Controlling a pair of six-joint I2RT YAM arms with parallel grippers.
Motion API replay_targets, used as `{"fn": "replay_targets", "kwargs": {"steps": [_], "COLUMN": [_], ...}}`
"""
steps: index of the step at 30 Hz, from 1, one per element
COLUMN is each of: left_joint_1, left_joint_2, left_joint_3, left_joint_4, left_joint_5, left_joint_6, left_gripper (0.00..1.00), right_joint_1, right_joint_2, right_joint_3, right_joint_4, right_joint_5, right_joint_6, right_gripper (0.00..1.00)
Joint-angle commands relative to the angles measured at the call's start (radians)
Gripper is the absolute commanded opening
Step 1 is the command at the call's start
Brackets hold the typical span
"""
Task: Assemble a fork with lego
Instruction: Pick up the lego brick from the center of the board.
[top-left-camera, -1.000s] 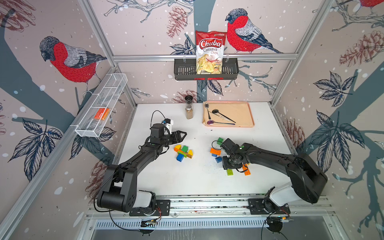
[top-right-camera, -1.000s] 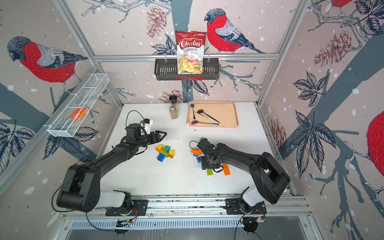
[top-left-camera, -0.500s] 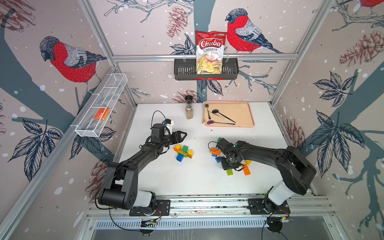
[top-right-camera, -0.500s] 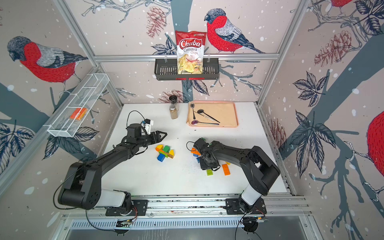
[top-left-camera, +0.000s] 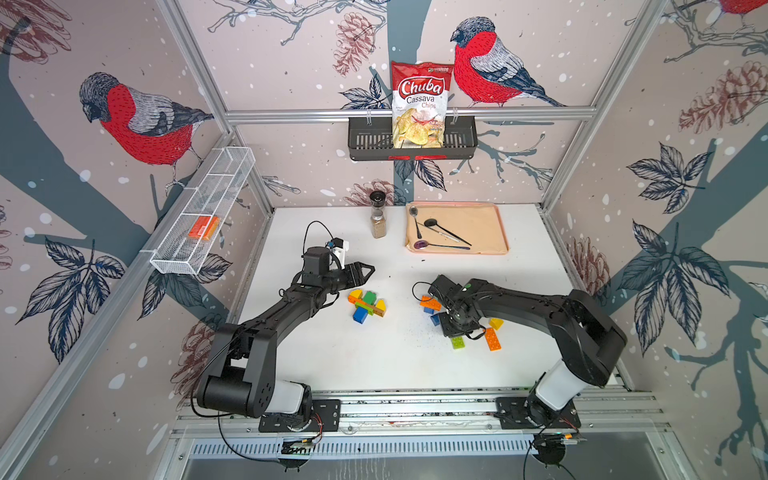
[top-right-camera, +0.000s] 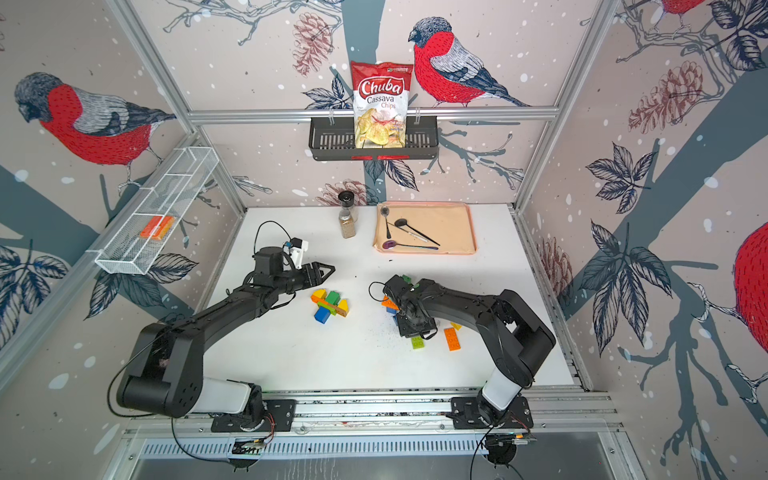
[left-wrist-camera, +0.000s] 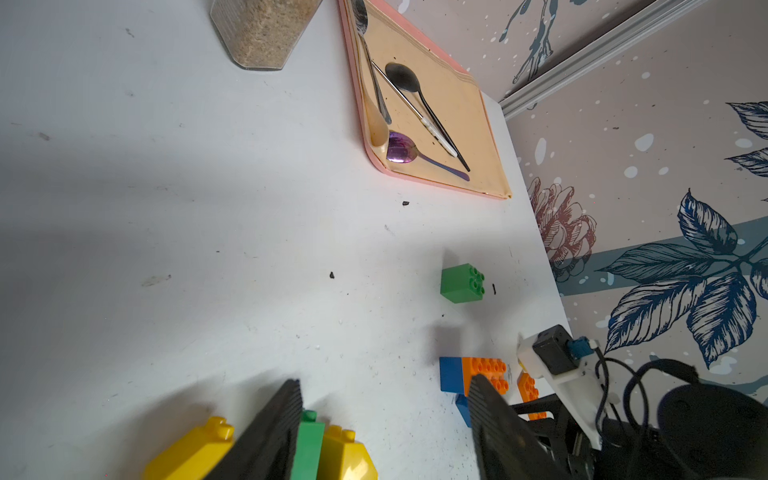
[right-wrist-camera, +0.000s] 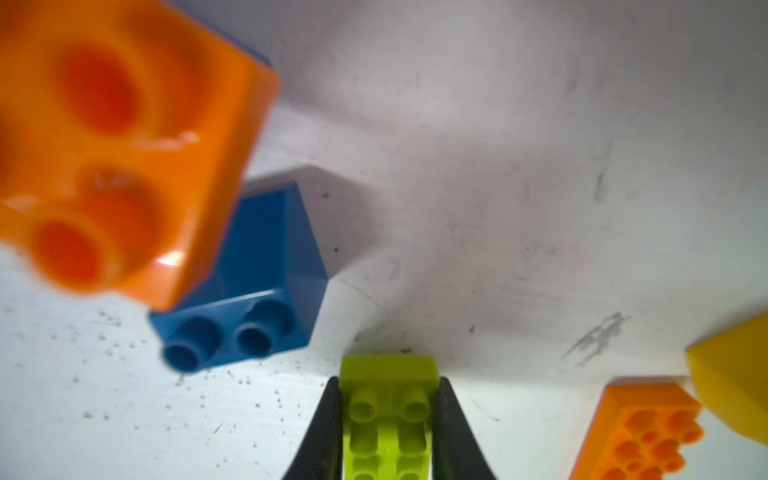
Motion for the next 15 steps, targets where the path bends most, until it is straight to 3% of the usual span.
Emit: {"fn": "replay_targets", "kwargs": {"steps": [1,8,14,15], "left_joint_1": [-0.011,-0.061,-0.102,-0.106], "left_joint_2": [0.01,0.032,0.074,0.083], "left_joint_3": [0.028,0.078,0.124,0.133], "left_joint_4": [-0.036,-0.108,-0.155,-0.163], "left_joint_5": [0.029,0.002,-0.01,-0.011], "left_joint_6": [0.028,0.034,0.019,0.018], "left_gripper": [0.63,0.4,0.01,0.0], "right_joint_1": [-0.012,-0.054,-0.075,-0.087], "right_joint_2": [-0.051,-0.184,-0.163,-0.17], "right_joint_3": [0.038,0.117,0.196,0.196], "right_joint_4": [-0.011,-0.012,-0.075,-0.05], "right_joint_5": [0.057,0.05,0.162,0.136], "right_joint_6": [-0.097,-0.353,-0.496,-0.514], "right_gripper": [0.12,0.04,0.0,0.0]}}
